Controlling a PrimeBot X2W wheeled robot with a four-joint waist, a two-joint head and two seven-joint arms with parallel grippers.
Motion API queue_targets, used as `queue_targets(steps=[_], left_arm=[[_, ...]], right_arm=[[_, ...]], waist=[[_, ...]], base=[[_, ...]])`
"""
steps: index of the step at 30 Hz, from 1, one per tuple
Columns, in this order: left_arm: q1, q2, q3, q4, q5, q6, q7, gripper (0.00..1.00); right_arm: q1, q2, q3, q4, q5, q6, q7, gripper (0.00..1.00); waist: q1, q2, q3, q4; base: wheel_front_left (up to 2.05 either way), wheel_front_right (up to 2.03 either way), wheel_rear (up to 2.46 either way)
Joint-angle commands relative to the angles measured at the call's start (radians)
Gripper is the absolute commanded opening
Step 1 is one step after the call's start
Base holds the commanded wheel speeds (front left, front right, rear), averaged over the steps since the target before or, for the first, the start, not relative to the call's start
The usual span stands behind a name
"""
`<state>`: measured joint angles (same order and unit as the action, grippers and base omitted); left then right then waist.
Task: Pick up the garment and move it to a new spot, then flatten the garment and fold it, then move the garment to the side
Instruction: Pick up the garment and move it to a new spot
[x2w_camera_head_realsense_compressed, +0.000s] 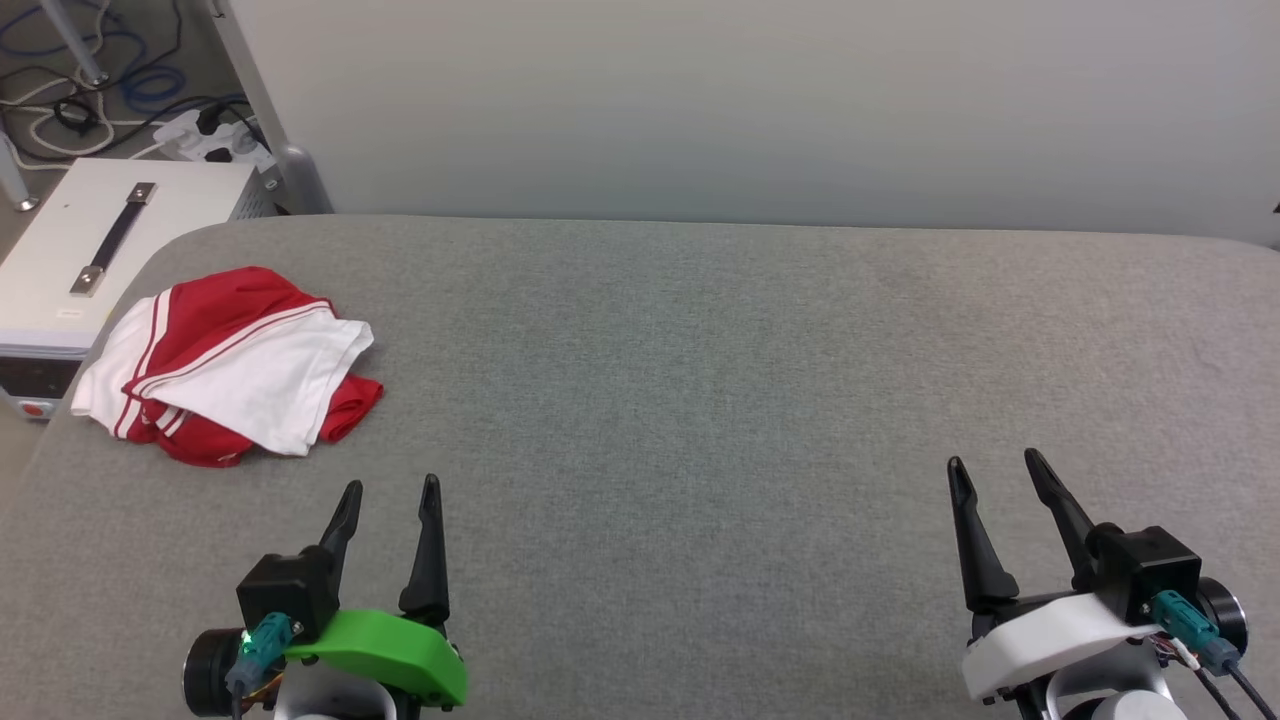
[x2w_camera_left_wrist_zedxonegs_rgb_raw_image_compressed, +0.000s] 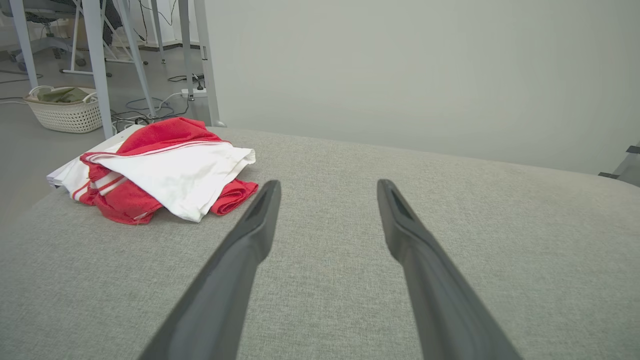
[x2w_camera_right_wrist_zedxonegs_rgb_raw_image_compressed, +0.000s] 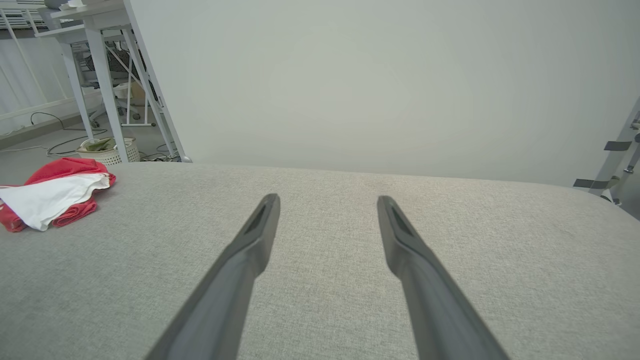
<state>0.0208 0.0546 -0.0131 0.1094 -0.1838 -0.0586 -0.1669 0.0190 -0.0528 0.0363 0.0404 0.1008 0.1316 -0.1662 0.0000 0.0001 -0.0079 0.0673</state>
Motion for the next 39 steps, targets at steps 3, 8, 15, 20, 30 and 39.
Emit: queue_targets(steps=[3,8,15,20,30,39], left_arm=[[0.014,-0.003,0.002,0.006,-0.019,-0.007,-0.015,1.0],[0.018,-0.003,0.004,0.014,-0.026,-0.012,-0.025,1.0],[0.017,-0.003,0.004,0.026,-0.04,-0.023,-0.044,1.0],[0.017,-0.004,-0.003,0.034,-0.05,-0.03,-0.055,1.0],[0.025,-0.004,-0.005,0.047,-0.067,-0.039,-0.075,1.0],[0.034,-0.004,-0.001,0.056,-0.086,-0.045,-0.094,1.0]], right_arm=[[0.012,0.002,0.01,0.005,0.017,-0.001,-0.016,1.0],[0.016,0.002,0.02,0.005,0.024,-0.001,-0.026,1.0],[0.019,0.002,0.03,0.014,0.041,-0.001,-0.045,1.0],[0.02,0.002,0.041,0.02,0.041,-0.001,-0.056,1.0],[0.021,0.002,0.066,0.036,0.056,-0.001,-0.076,1.0],[0.023,0.003,0.085,0.048,0.062,-0.001,-0.095,1.0]], waist=[[0.0,-0.0001,-0.001,0.054],[0.0,-0.0001,0.0,0.113],[0.0,-0.0001,0.006,0.223],[0.0,-0.0001,0.005,0.275],[0.0,-0.0001,0.005,0.344],[0.0,-0.0001,0.001,0.368]], base=[[0.0,0.0,0.0],[0.0,0.0,0.0],[0.0,0.0,0.0],[0.0,0.0,0.0],[0.0,0.0,0.0],[0.0,0.0,0.0]])
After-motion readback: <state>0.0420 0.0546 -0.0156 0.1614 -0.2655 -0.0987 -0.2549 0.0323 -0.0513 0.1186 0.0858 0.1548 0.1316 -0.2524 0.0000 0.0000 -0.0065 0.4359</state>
